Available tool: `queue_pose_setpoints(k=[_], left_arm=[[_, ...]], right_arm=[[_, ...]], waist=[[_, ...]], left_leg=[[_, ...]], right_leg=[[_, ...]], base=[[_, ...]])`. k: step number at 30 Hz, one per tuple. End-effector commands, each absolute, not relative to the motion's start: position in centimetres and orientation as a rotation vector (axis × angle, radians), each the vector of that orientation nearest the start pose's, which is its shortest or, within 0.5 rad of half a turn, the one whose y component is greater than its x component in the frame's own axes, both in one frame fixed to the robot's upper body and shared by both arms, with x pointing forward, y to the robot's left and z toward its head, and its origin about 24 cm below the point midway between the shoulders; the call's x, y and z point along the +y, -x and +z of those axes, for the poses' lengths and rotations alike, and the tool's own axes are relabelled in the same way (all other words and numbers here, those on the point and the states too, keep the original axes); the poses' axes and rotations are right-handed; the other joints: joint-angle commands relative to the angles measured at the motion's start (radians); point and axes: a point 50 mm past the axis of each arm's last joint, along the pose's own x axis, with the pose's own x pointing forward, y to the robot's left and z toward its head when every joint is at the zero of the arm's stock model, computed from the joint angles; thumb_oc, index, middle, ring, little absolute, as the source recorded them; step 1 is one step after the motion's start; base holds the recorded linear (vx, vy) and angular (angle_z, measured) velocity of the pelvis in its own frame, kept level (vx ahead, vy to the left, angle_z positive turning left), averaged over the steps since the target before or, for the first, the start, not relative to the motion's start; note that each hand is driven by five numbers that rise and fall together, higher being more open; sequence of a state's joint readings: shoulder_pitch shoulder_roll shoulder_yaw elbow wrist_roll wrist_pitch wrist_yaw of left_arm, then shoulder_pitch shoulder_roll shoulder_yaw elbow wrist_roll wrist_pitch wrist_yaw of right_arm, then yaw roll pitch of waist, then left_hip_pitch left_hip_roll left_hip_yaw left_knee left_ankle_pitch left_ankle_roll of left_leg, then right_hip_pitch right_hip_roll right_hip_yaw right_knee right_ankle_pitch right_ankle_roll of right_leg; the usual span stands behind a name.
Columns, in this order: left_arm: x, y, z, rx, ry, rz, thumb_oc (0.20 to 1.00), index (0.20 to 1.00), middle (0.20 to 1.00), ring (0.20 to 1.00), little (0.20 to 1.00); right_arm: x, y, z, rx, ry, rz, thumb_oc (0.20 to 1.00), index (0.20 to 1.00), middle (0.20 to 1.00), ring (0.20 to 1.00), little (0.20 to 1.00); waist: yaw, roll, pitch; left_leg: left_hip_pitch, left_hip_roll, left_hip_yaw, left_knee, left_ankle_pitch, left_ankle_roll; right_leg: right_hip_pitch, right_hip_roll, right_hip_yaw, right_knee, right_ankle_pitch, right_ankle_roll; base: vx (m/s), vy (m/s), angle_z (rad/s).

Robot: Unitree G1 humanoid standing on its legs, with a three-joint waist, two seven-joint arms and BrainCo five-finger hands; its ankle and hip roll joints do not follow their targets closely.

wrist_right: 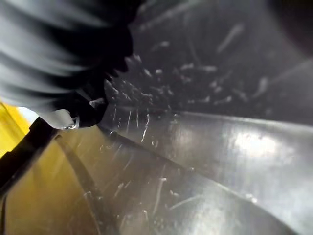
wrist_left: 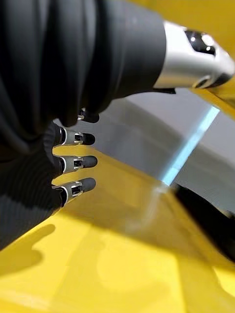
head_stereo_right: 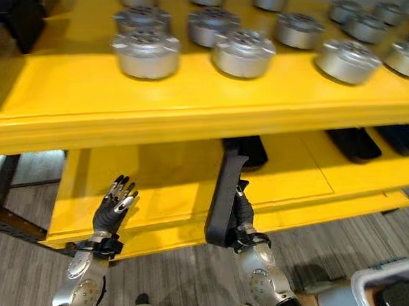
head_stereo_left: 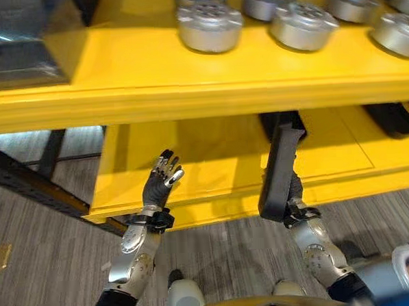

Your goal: Move parts from the plastic box to the shelf.

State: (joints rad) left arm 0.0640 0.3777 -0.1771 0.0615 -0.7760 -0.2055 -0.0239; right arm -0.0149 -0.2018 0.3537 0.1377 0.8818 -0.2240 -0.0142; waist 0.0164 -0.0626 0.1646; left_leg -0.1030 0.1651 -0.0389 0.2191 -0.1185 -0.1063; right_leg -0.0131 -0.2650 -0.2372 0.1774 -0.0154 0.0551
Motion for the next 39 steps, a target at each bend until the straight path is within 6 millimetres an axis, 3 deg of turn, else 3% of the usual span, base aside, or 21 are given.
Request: queue_pose_setpoints(k=[1, 7, 12, 15, 21, 24, 27, 29, 31, 33, 39], left_arm=[[17.9, -23.0, 4.3, -0.078, 0.471, -0.112, 1.000, 1.000, 1.000, 1.000, 1.000], [17.9, -23.4, 4.7, -0.091, 0.459, -0.124, 1.000, 1.000, 1.000, 1.000, 1.000], [18.2, -23.2, 4.7, -0.081, 0.449, -0.122, 1.000, 1.000, 1.000, 1.000, 1.000], [18.3, -23.1, 4.6, -0.078, 0.444, -0.126, 1.000, 1.000, 1.000, 1.000, 1.000], [18.3, -22.5, 4.2, -0.040, 0.439, -0.158, 1.000, 1.000, 1.000, 1.000, 1.000], [18.1, -22.4, 4.3, -0.025, 0.434, -0.192, 1.000, 1.000, 1.000, 1.000, 1.000], [18.0, -22.5, 4.4, -0.018, 0.420, -0.216, 1.000, 1.000, 1.000, 1.000, 1.000], [18.0, -22.9, 4.8, -0.027, 0.412, -0.232, 1.000, 1.000, 1.000, 1.000, 1.000], [18.0, -23.1, 4.9, -0.033, 0.412, -0.233, 1.000, 1.000, 1.000, 1.000, 1.000], [17.6, -23.6, 5.7, -0.057, 0.409, -0.263, 1.000, 1.000, 1.000, 1.000, 1.000], [16.5, -24.2, 6.4, -0.060, 0.402, -0.321, 1.000, 1.000, 1.000, 1.000, 1.000]], right_arm=[[-14.6, -25.5, 5.0, -0.099, -0.657, 0.138, 0.200, 0.200, 0.200, 0.200, 0.200], [-12.5, -26.3, 5.7, -0.092, -0.667, 0.233, 0.200, 0.200, 0.200, 0.200, 0.200], [-11.4, -28.1, 9.9, -0.229, -0.544, 0.353, 0.200, 0.200, 0.200, 0.200, 0.200], [-11.5, -28.8, 10.9, -0.266, -0.477, 0.357, 0.200, 0.200, 0.200, 0.200, 0.200], [-10.8, -32.7, 13.5, -0.297, -0.334, 0.318, 0.200, 0.200, 0.200, 0.200, 0.200], [-11.2, -35.8, 16.9, -0.349, -0.211, 0.262, 0.200, 0.200, 0.200, 0.200, 0.200], [-11.9, -37.6, 19.7, -0.392, -0.158, 0.188, 0.200, 0.200, 0.200, 0.200, 0.200], [-11.4, -38.7, 22.6, -0.432, -0.174, 0.168, 0.200, 0.200, 0.200, 0.200, 0.200], [-11.3, -39.1, 23.3, -0.437, -0.165, 0.164, 0.200, 0.200, 0.200, 0.200, 0.200], [-10.7, -40.0, 26.6, -0.477, -0.185, 0.137, 0.200, 0.200, 0.200, 0.200, 0.200], [-10.3, -41.3, 31.3, -0.487, -0.234, 0.040, 0.200, 0.200, 0.200, 0.200, 0.200]], waist=[[-0.013, 0.038, -0.061], [0.014, -0.007, -0.060], [0.049, -0.039, -0.064], [0.058, -0.046, -0.062], [0.094, -0.059, -0.072], [0.107, -0.064, -0.078], [0.112, -0.058, -0.061], [0.116, -0.046, -0.021], [0.118, -0.042, -0.012], [0.126, -0.022, 0.033], [0.137, 0.020, 0.071]], left_leg=[[0.037, 0.056, -0.012, -0.095, 0.095, -0.008], [0.003, 0.002, 0.004, 0.003, 0.026, 0.006], [0.003, -0.007, 0.006, 0.021, 0.007, 0.016], [0.007, -0.005, 0.006, 0.019, 0.006, 0.016], [0.027, -0.002, 0.006, -0.020, 0.020, 0.014], [0.030, 0.001, 0.013, -0.028, 0.025, 0.013], [0.013, 0.002, 0.011, 0.004, 0.017, 0.012], [-0.035, -0.002, 0.002, 0.088, -0.006, 0.008], [-0.052, -0.003, -0.002, 0.112, -0.014, 0.005], [-0.131, 0.001, -0.025, 0.198, -0.025, -0.003], [-0.308, 0.003, -0.062, 0.354, -0.052, 0.003]], right_leg=[[0.008, -0.067, 0.002, 0.103, -0.062, 0.085], [0.046, -0.103, 0.010, 0.035, -0.016, 0.112], [0.059, -0.099, 0.021, 0.016, 0.004, 0.123], [0.065, -0.096, 0.021, 0.012, 0.004, 0.124], [0.083, -0.082, 0.021, -0.019, 0.018, 0.126], [0.077, -0.080, 0.025, -0.022, 0.020, 0.127], [0.056, -0.083, 0.033, 0.017, -0.002, 0.124], [0.008, -0.092, 0.043, 0.103, -0.035, 0.117], [-0.008, -0.093, 0.049, 0.128, -0.048, 0.115], [-0.080, -0.096, 0.063, 0.217, -0.077, 0.108], [-0.262, -0.097, 0.093, 0.400, -0.145, 0.085]], base=[[0.07, 0.247, 0.45], [0.06, 0.125, 0.04], [0.04, 0.005, -0.08], [0.01, -0.009, 0.01], [0.02, -0.020, -0.05], [0.00, -0.014, -0.08], [-0.06, -0.001, 0.03], [-0.15, 0.005, 0.02], [-0.09, 0.003, -0.02], [-0.21, -0.009, 0.05], [-0.17, -0.004, 0.08]])
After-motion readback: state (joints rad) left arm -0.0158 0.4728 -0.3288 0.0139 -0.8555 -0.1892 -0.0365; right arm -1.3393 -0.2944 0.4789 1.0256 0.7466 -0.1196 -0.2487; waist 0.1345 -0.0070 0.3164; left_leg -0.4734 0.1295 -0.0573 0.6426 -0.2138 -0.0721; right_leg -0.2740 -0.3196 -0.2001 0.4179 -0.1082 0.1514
